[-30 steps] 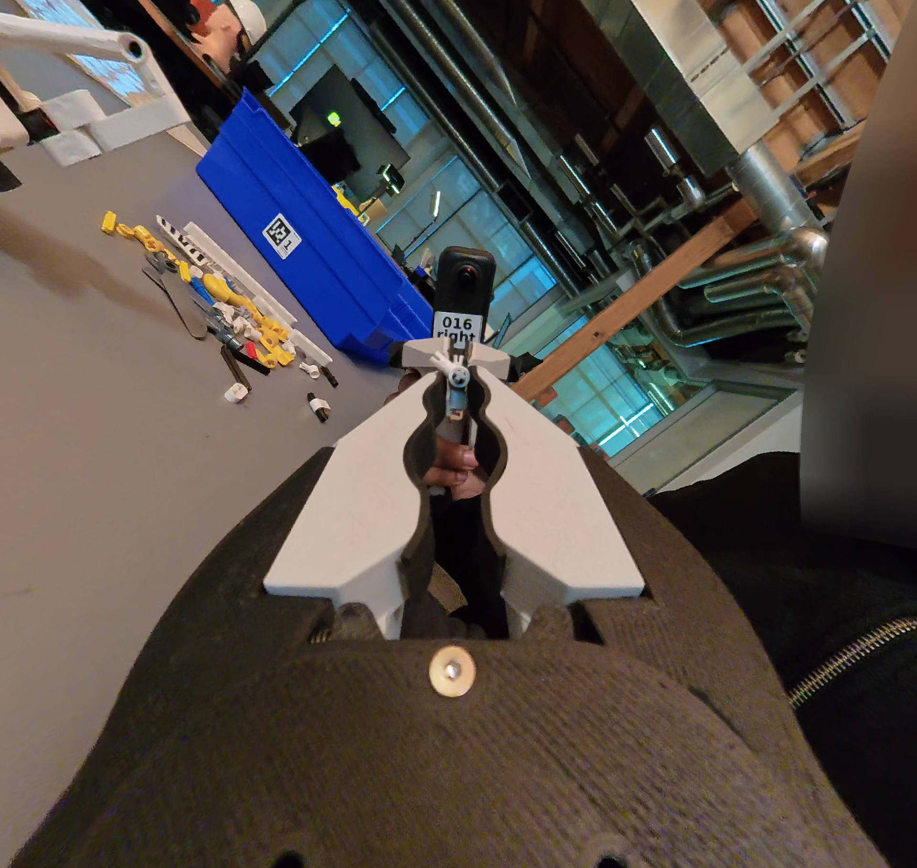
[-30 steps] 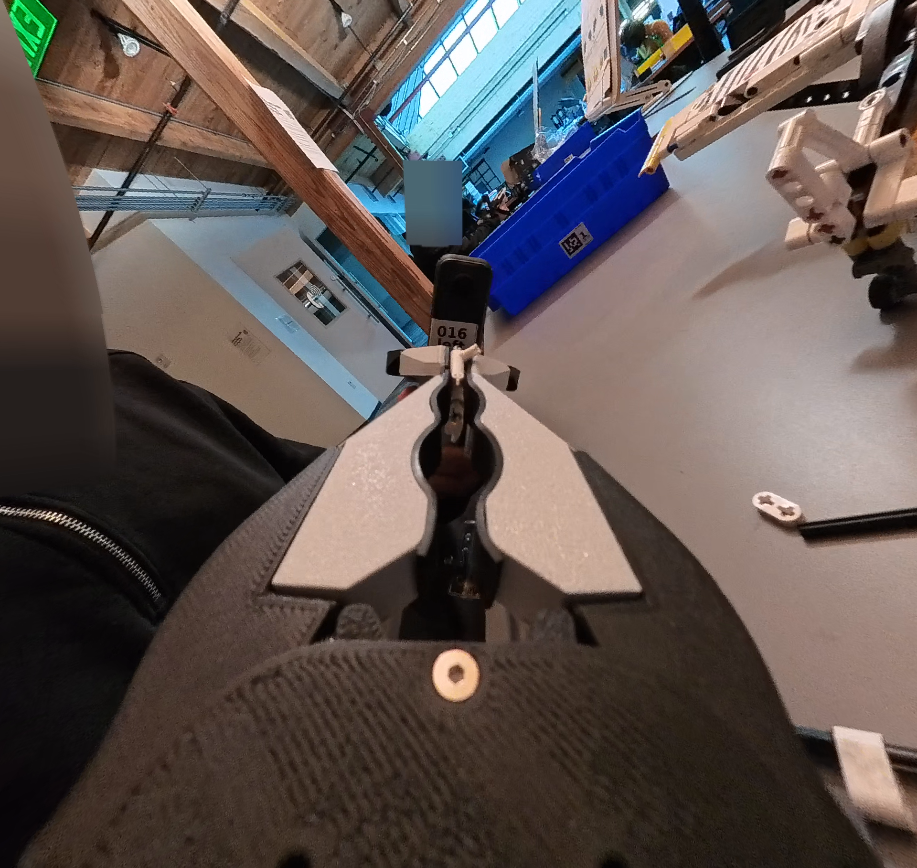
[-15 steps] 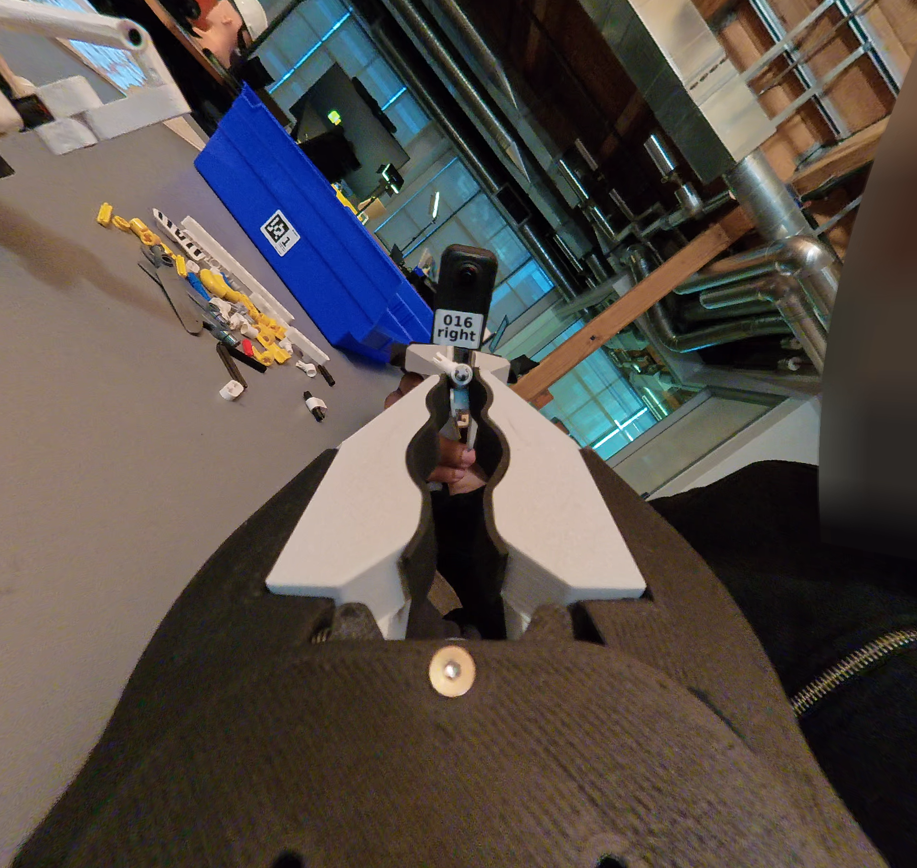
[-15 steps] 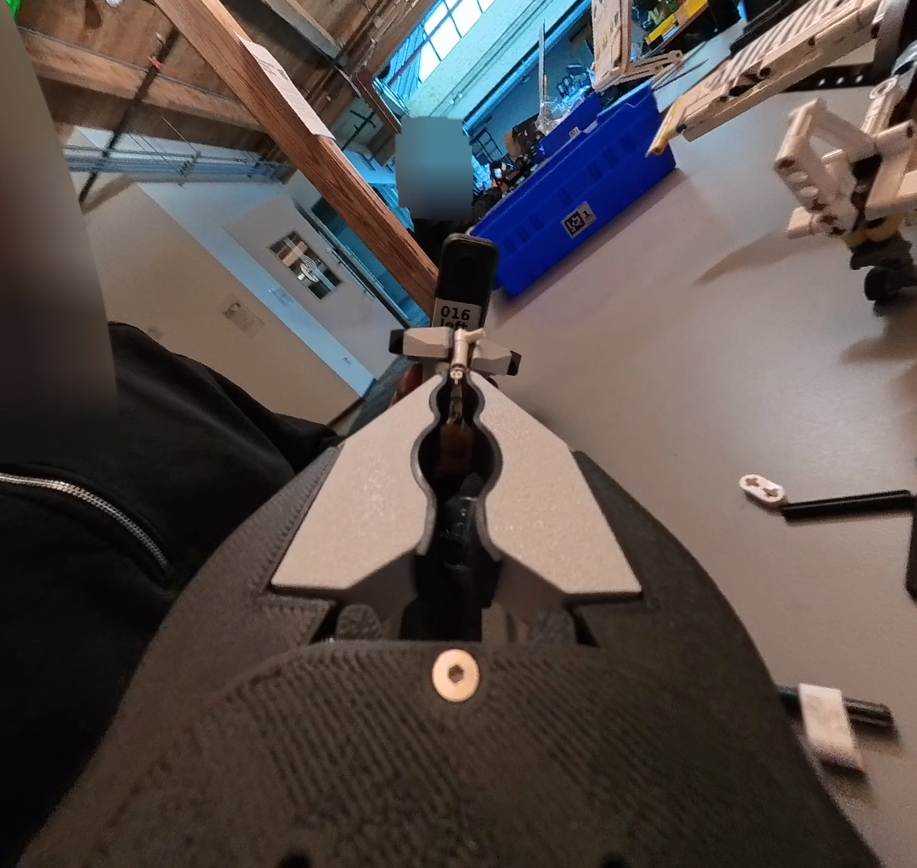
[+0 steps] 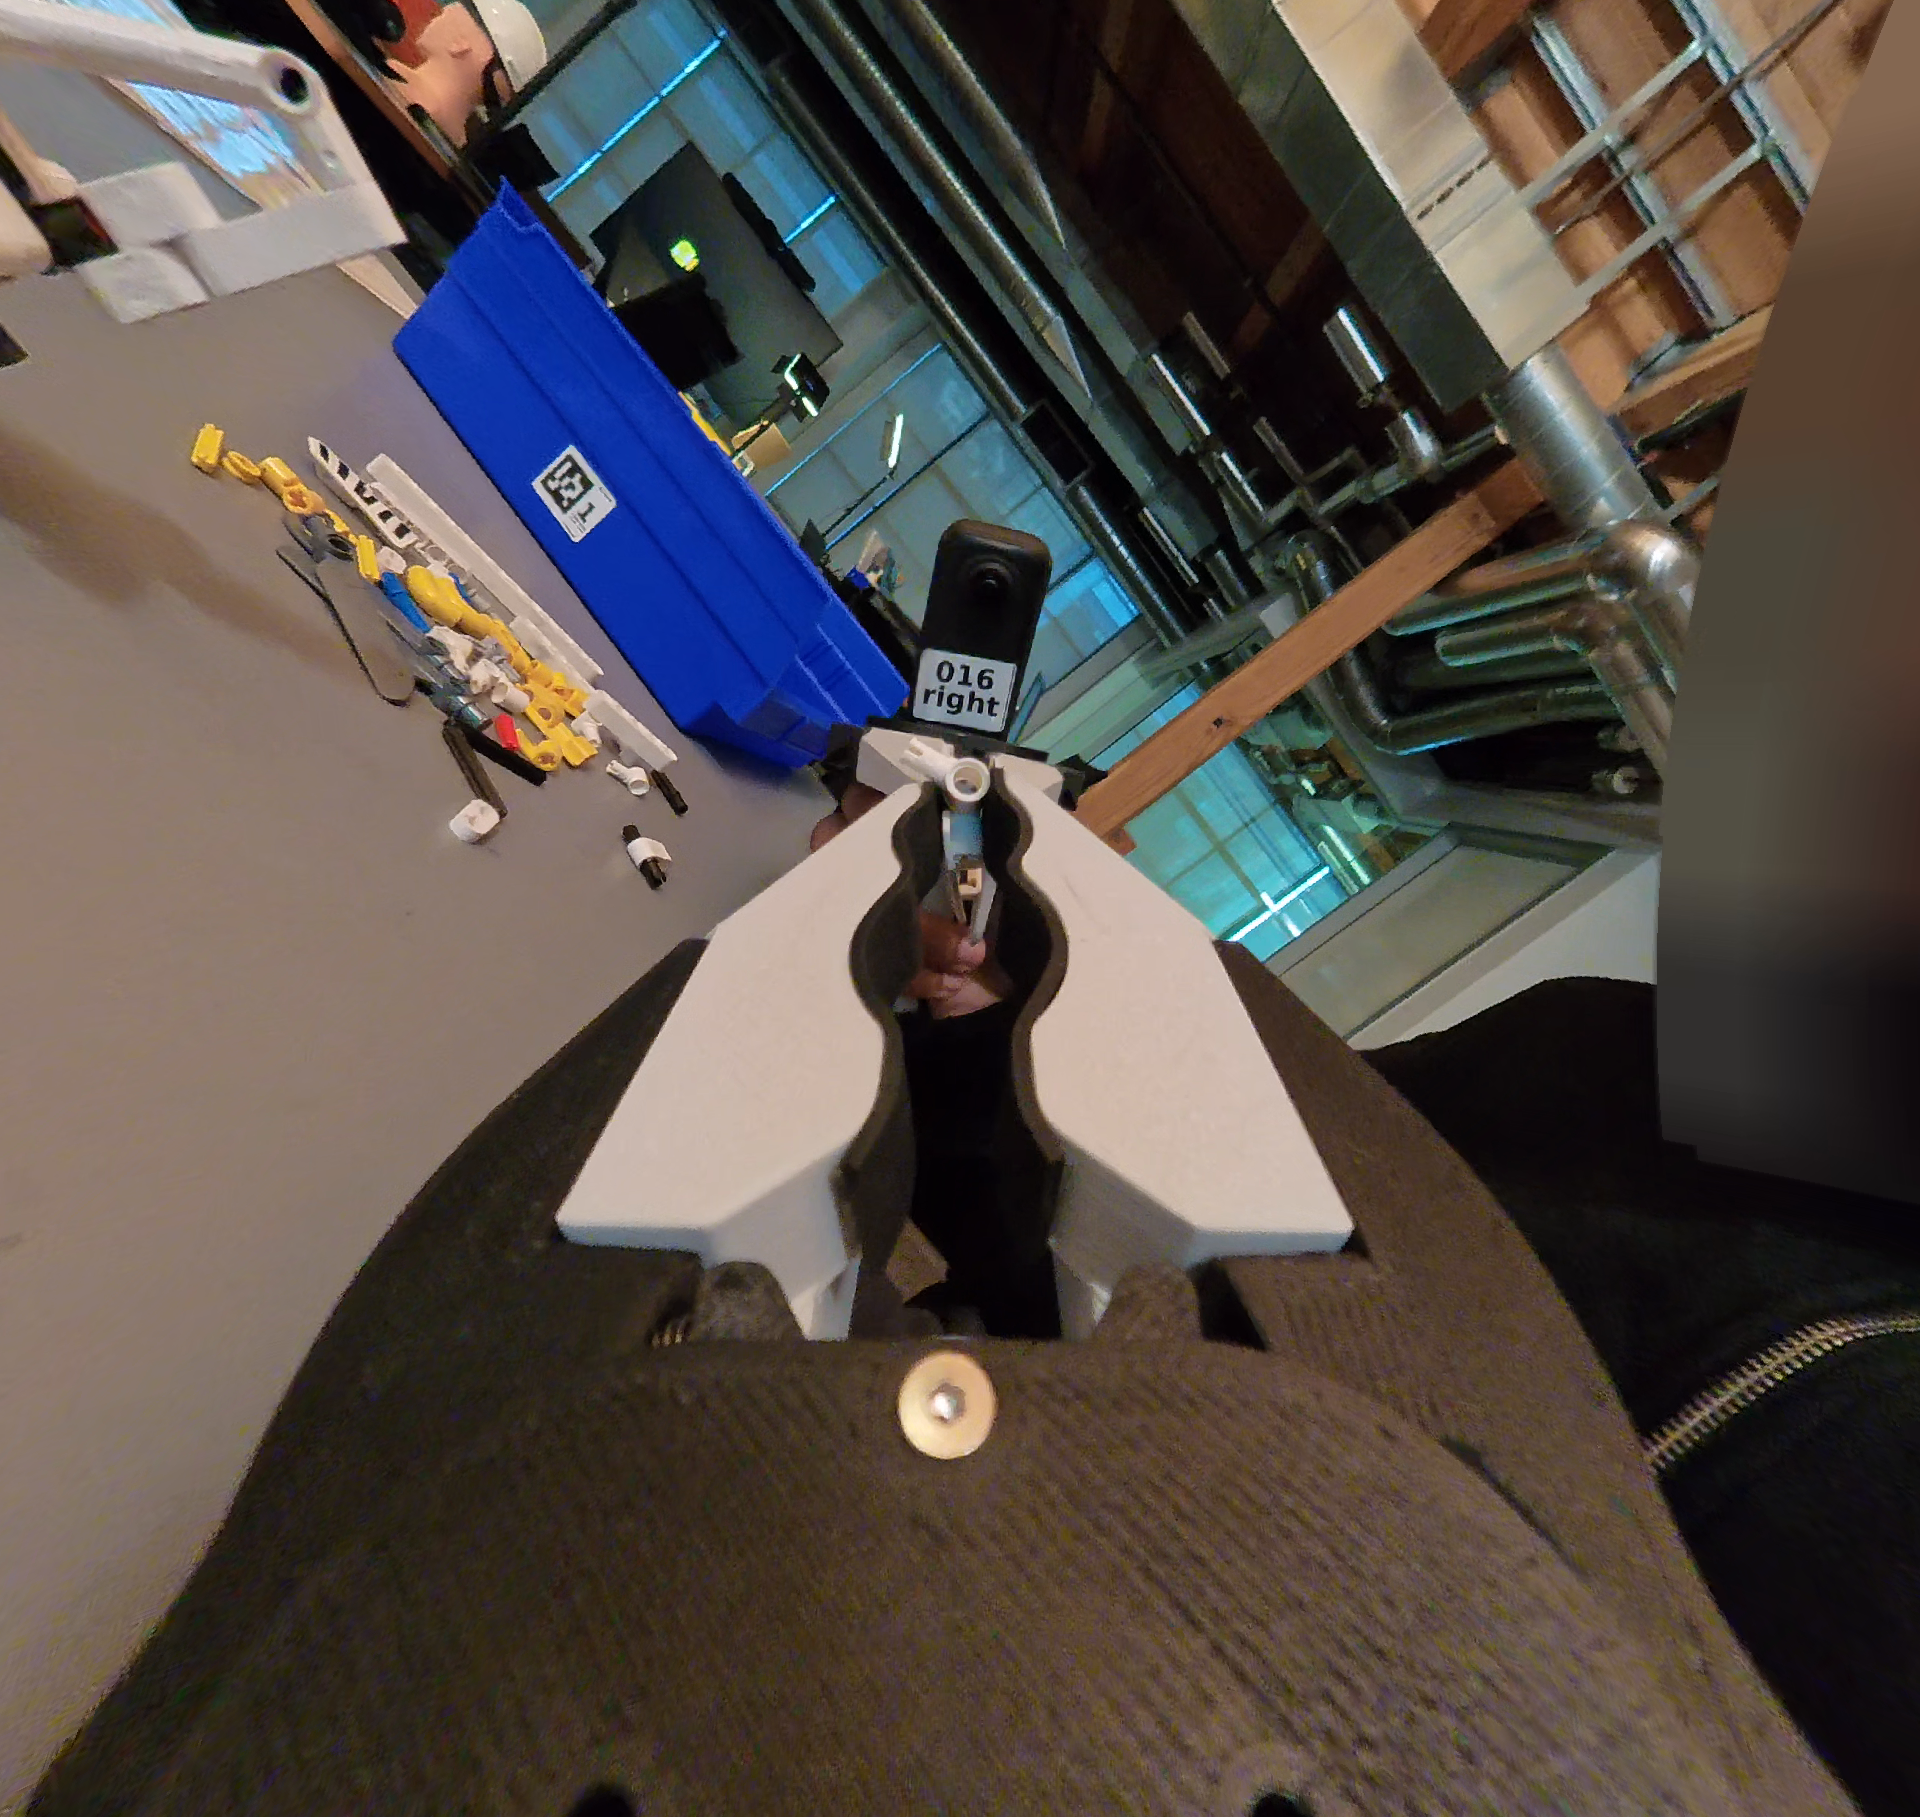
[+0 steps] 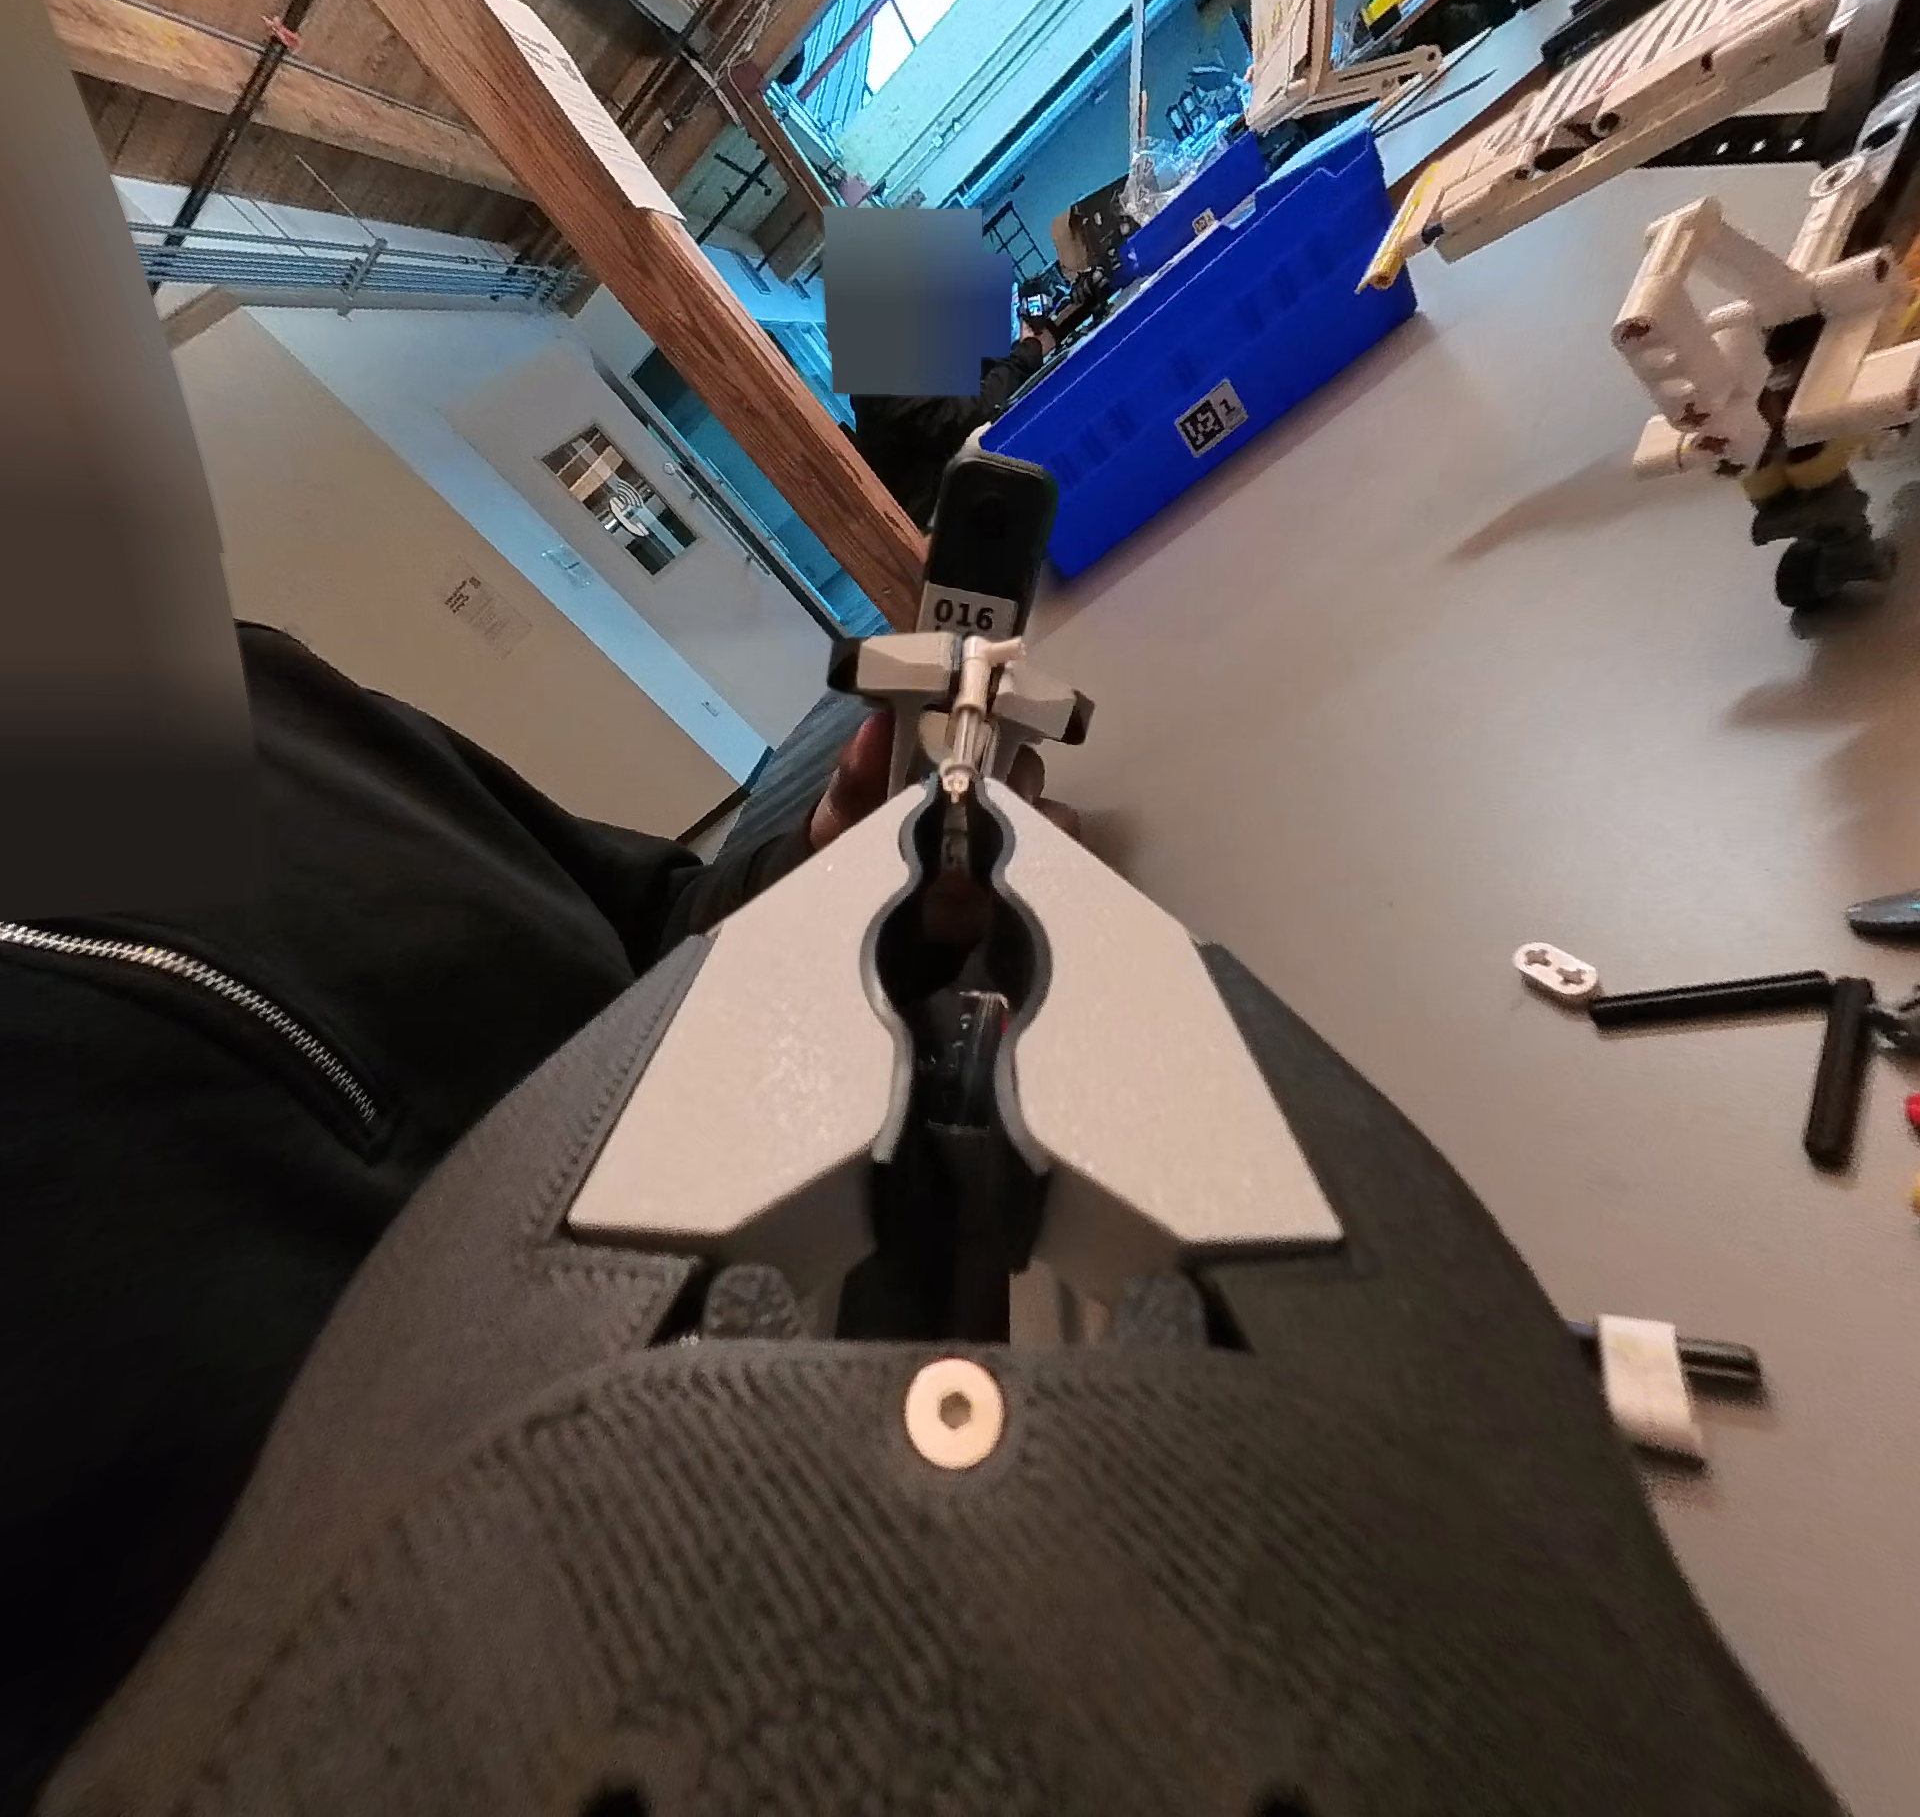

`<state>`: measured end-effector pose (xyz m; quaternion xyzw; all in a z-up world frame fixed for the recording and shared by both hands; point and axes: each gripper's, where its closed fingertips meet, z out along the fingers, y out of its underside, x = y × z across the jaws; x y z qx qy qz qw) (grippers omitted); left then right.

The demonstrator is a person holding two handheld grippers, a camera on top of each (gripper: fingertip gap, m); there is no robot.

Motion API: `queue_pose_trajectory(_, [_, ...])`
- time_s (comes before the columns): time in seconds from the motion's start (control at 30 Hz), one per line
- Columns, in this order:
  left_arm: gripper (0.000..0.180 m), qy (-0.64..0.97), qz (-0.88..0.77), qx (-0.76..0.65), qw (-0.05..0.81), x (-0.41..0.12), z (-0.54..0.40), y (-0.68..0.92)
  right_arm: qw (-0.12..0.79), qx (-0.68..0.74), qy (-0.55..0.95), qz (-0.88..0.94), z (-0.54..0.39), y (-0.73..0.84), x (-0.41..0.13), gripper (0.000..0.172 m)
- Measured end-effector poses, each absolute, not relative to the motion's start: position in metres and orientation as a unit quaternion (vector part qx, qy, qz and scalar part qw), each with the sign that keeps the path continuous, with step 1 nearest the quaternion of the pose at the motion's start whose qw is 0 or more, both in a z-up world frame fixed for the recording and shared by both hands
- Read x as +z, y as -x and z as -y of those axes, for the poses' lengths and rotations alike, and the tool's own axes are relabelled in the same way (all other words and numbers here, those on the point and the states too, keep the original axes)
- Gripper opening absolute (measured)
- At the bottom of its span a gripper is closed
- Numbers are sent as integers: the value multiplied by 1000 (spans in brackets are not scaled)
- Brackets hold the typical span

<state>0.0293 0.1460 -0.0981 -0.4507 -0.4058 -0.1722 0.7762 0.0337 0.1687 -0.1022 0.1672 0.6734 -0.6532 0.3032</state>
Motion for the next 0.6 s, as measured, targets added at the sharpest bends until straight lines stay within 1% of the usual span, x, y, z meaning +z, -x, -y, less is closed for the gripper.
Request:
queue_pose_trajectory(0.17, [3,457,402,-169,775,-98,-147,-31,302,-642,-163,-686,-178,-35,-104,1])
queue_pose_trajectory(0.23, [3,407,418,-175,793,-93,-129,-23,295,-645,-173,-684,-189,-29,-105,2])
queue_pose_trajectory(0.3, [4,392,425,-171,798,-92,-117,-19,284,-651,-189,-678,-202,-21,-105,2])
queue_pose_trajectory(0.4, [4,399,427,-163,795,-93,-117,-19,254,-638,-215,-694,-210,-12,-117,2])
queue_pose_trajectory(0.6, [3,413,430,-147,789,-96,-122,-18,168,-556,-276,-766,-206,1,-158,3])
